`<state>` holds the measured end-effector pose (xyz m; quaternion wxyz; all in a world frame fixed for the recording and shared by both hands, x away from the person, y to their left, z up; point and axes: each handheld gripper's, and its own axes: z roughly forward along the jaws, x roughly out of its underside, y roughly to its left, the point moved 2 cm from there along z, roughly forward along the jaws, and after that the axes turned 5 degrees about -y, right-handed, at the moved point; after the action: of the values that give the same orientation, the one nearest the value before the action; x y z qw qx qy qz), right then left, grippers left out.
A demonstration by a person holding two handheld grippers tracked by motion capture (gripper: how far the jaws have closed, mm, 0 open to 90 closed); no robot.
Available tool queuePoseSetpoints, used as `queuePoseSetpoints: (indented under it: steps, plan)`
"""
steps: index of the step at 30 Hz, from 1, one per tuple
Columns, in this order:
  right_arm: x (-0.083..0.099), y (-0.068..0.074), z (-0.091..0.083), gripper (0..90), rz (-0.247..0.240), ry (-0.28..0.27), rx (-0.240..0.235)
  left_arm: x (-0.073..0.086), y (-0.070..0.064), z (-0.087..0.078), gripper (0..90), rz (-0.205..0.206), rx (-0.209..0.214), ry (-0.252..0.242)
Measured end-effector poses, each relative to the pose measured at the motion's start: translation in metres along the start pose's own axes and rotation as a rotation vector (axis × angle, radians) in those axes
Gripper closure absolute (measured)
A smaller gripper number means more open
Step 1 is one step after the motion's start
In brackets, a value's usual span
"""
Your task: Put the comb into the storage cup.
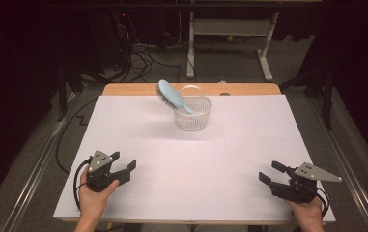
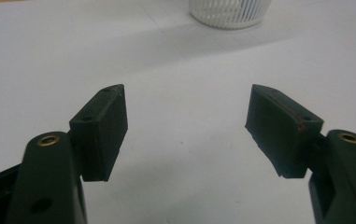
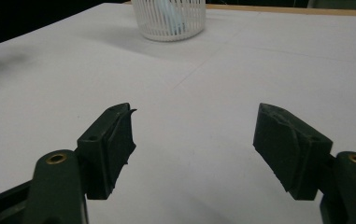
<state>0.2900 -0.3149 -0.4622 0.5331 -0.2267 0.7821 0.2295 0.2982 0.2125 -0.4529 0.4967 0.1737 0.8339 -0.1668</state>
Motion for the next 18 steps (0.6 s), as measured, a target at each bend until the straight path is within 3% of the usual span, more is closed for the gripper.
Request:
queuePoseSetpoints:
  steps: [18]
  plan:
    - [0.0,-0.0004,0.0001,29.2,0.001,0.001,0.001,0.0091,0.0001,0.0011,30.3,-0.011,0.0,0.009]
